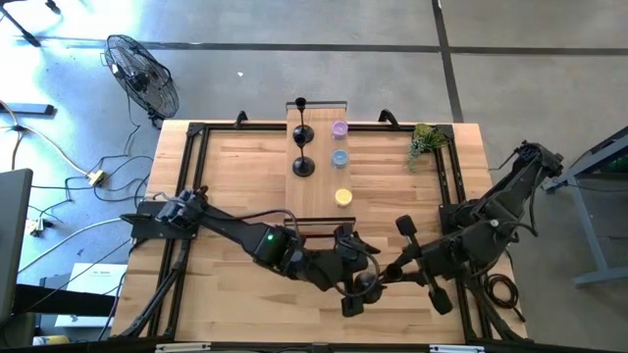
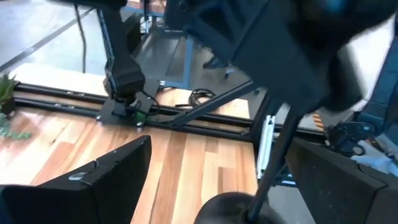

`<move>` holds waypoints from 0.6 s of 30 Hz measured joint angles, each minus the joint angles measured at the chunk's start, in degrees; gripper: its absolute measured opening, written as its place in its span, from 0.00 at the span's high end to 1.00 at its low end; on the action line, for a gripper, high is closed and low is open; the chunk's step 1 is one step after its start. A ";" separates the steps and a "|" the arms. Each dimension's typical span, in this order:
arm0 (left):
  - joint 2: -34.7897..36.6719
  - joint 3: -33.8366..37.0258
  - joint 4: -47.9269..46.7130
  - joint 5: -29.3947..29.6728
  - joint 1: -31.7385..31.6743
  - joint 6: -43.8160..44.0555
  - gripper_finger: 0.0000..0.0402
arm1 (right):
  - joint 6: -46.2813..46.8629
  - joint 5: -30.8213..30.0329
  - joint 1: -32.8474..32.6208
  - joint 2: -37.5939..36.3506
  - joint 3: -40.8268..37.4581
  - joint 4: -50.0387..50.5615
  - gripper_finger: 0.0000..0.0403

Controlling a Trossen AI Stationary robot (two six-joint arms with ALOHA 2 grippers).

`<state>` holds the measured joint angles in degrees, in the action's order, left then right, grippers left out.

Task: Pick & Place candle stick holders
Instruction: Put the black candle holder on the shelf

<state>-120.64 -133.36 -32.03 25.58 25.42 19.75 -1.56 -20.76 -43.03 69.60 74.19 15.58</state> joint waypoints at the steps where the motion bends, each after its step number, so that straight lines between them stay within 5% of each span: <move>1: 0.00 0.00 0.29 -0.59 -0.04 0.00 0.11 | 0.00 0.03 0.01 0.16 0.00 0.01 0.94; 8: -0.55 -0.02 1.98 -4.44 -0.39 -1.72 0.27 | 0.05 0.09 0.00 0.35 0.00 -0.01 0.94; 18: -0.52 -0.02 1.97 -5.68 -0.32 -1.95 0.73 | 0.02 -0.29 0.00 0.35 0.00 0.06 0.94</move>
<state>-121.16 -133.38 -30.06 19.90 25.10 17.80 -1.54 -21.05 -43.02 69.95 74.19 15.64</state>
